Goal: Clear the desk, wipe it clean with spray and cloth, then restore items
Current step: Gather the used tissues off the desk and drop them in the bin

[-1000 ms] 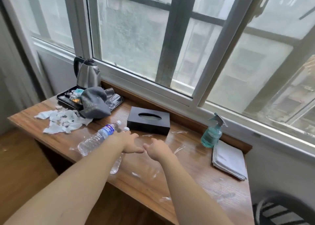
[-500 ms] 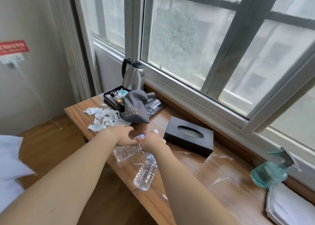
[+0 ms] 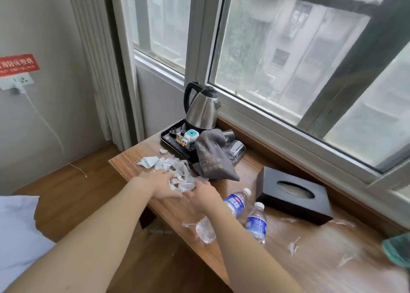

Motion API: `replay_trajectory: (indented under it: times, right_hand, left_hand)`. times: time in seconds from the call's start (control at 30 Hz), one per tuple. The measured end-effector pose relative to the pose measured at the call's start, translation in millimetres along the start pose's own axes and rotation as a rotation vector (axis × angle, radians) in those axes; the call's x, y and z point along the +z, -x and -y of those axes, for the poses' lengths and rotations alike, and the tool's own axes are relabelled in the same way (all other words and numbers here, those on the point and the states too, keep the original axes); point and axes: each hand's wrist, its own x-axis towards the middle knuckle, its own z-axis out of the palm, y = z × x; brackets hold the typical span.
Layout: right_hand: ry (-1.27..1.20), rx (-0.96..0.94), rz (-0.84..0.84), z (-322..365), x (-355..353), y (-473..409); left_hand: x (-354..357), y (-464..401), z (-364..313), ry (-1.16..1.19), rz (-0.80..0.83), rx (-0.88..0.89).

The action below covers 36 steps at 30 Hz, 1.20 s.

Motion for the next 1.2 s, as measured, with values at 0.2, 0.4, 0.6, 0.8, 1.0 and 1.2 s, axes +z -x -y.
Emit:
replay_trajectory:
  times: [0.2, 0.4, 0.6, 0.8, 1.0, 1.2]
  right_hand:
    - [-0.027, 0.150, -0.033, 18, 23, -18]
    - [-0.062, 0.238, -0.090, 12, 30, -43]
    - [-0.052, 0.221, -0.141, 3, 35, -68]
    - [0.034, 0.225, -0.199, 9, 43, -69]
    - [0.114, 0.273, -0.315, 28, 63, -73]
    - [-0.068, 0.296, -0.426, 61, 95, -82]
  left_hand:
    - [1, -31, 51, 0.012, 0.067, 0.093]
    - [-3, -71, 63, -0.004, 0.051, 0.161]
    - [-11, -101, 65, -0.032, 0.019, 0.170]
    - [-14, -130, 74, -0.040, -0.003, 0.242]
    - [-7, -156, 91, 0.009, -0.121, 0.370]
    - [13, -166, 120, 0.069, -0.132, 0.521]
